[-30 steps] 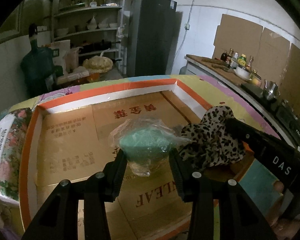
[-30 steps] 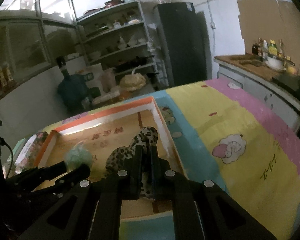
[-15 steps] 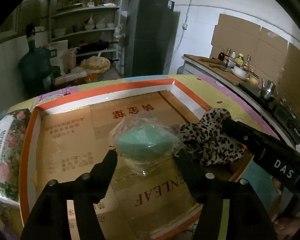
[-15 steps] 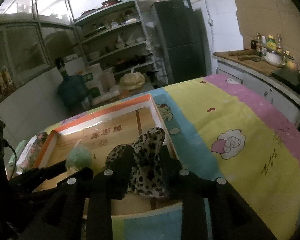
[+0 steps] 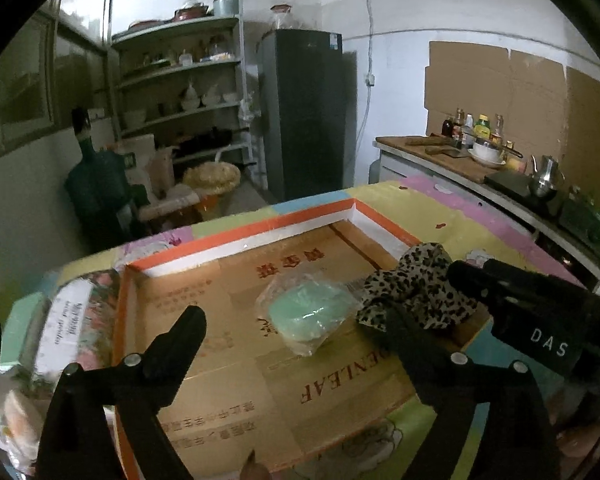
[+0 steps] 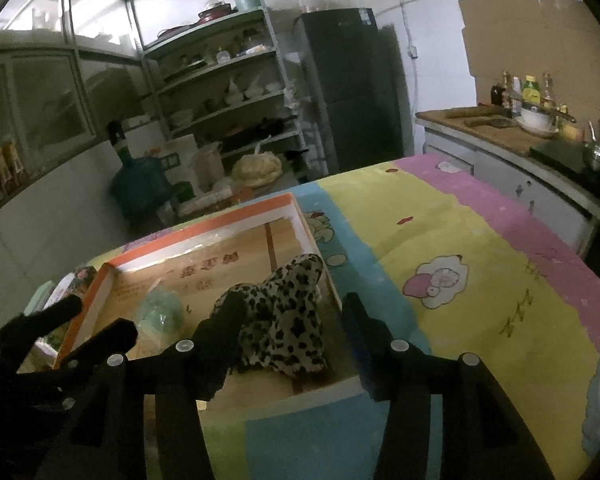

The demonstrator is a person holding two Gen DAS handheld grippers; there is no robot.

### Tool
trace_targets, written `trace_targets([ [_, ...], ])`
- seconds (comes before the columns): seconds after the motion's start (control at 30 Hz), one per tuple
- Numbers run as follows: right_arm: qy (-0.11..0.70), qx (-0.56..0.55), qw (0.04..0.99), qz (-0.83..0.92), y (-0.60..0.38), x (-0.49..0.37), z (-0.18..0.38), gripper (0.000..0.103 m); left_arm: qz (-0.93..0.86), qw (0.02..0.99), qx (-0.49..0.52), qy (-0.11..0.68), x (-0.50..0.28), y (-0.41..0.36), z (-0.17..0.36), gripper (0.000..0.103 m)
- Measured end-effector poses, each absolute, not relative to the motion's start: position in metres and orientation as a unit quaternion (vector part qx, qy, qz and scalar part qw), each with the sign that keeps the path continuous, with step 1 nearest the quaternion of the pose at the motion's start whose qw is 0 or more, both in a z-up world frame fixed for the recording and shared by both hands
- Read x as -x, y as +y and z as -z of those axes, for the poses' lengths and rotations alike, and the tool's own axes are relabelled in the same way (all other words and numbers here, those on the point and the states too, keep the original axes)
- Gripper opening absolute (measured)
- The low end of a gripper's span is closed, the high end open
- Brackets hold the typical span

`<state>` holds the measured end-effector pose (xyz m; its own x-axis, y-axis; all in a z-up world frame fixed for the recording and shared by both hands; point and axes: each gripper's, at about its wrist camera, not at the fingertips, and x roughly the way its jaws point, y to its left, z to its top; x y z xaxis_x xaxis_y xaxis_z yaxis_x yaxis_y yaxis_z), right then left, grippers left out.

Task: Organize soft objects
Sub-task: 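Open both tools to drop the ball and cloth into the tray, then withdraw both open tools from the tray back toward the pile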

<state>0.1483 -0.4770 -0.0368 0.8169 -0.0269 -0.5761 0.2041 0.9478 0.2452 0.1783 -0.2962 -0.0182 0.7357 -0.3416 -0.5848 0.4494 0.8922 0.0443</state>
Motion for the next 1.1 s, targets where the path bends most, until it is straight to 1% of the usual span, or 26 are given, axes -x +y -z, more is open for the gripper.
trace_targets([
  [0.27, 0.270, -0.130, 0.951, 0.071, -0.461, -0.125, 0.020, 0.053, 0.211, 0.933, -0.087, 0.277, -0.160, -0.282, 0.008, 0.092],
  [0.5, 0.245, -0.115, 0.960, 0.076, -0.438, -0.100, 0.005, 0.053, 0.205, 0.943, -0.046, 0.258, -0.146, -0.254, -0.008, 0.092],
  [0.73, 0.229, -0.113, 0.964, 0.067, -0.415, -0.080, -0.007, 0.054, 0.190, 0.953, -0.044, 0.230, -0.129, -0.234, -0.019, 0.091],
  [0.9, 0.221, -0.107, 0.968, 0.052, -0.393, -0.067, -0.016, 0.055, 0.185, 0.957, -0.037, 0.221, -0.120, -0.218, -0.024, 0.086],
  [1.1, 0.206, -0.094, 0.973, 0.038, -0.361, -0.053, -0.027, 0.056, 0.172, 0.962, -0.025, 0.212, -0.109, -0.195, -0.031, 0.086],
])
